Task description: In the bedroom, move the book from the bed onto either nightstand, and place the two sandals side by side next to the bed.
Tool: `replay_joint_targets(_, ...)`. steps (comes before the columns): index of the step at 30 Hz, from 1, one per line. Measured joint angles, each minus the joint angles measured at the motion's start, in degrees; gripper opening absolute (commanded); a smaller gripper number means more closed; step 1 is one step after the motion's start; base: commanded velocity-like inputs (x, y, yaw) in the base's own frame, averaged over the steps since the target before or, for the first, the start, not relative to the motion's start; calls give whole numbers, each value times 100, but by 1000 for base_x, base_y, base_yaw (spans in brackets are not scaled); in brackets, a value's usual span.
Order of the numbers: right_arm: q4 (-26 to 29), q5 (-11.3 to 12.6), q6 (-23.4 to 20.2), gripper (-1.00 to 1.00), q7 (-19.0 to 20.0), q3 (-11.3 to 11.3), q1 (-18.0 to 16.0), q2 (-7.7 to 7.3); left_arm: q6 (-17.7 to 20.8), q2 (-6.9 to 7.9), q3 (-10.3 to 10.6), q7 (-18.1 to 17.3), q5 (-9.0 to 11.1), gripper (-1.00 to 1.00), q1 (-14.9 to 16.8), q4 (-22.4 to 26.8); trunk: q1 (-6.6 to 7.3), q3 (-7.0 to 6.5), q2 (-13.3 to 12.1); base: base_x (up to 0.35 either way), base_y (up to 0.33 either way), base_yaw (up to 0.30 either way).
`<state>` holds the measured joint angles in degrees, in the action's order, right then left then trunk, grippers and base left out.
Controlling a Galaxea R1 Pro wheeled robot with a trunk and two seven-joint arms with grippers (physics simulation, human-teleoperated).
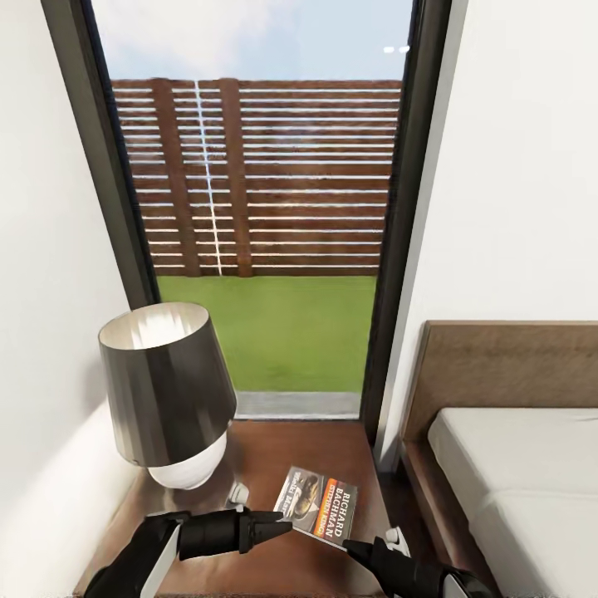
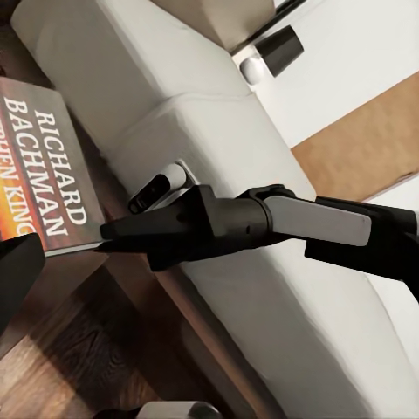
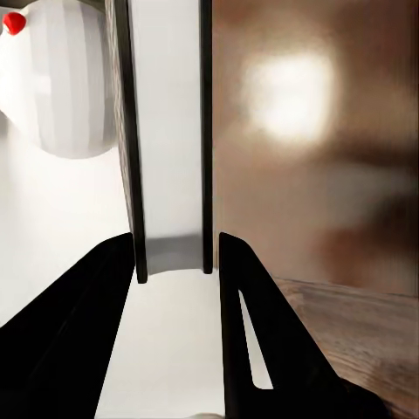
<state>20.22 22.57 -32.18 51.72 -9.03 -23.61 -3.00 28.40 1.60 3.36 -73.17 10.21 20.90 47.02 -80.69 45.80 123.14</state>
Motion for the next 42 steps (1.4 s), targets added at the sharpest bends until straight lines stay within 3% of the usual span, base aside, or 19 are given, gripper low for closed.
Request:
replay_joint_targets(30,0,1,1,-100,-4,6,0,9,0,3,0,0,0,100,1,-3,-659,539,1203,0,0,0)
replay_joint_targets(42,1,10,-5,-100,-4,7,-1,9,0,8,0,0,0,100,-1,-7,-660,539,1205,0,0,0)
